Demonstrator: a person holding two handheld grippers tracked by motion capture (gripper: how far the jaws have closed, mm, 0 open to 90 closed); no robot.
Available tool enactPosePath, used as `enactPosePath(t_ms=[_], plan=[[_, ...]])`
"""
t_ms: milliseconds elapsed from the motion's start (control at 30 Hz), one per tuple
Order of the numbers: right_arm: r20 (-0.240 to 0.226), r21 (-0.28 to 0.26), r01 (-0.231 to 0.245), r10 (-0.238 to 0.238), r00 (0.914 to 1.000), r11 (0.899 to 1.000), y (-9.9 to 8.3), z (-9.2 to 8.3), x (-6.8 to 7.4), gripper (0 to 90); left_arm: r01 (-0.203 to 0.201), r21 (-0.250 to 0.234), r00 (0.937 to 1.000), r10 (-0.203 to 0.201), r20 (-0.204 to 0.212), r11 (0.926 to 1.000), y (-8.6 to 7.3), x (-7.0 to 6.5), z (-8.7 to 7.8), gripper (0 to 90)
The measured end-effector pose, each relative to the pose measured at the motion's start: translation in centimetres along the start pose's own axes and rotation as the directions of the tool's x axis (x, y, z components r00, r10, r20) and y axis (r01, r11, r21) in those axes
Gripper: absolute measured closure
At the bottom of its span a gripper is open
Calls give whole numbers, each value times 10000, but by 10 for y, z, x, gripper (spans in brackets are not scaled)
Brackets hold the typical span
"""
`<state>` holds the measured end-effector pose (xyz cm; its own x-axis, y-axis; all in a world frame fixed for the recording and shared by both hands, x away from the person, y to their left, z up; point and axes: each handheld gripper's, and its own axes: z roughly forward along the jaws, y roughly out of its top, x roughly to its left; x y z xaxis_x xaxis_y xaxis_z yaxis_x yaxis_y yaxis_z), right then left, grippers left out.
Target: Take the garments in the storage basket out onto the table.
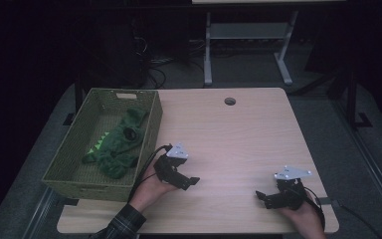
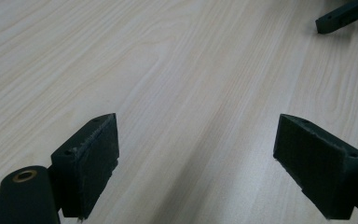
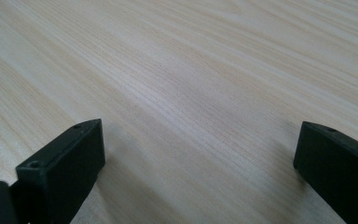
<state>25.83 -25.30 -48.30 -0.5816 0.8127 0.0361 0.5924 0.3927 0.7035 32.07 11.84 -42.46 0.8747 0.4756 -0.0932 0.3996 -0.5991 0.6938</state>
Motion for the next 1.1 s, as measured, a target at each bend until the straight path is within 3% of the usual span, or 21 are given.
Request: enactPosePath(t_ms=[1100], plan=[[2, 10, 12, -12, 10000, 10000, 0, 0, 0, 15, -285, -252, 9996, 287, 68, 9993, 33, 4, -31, 138]])
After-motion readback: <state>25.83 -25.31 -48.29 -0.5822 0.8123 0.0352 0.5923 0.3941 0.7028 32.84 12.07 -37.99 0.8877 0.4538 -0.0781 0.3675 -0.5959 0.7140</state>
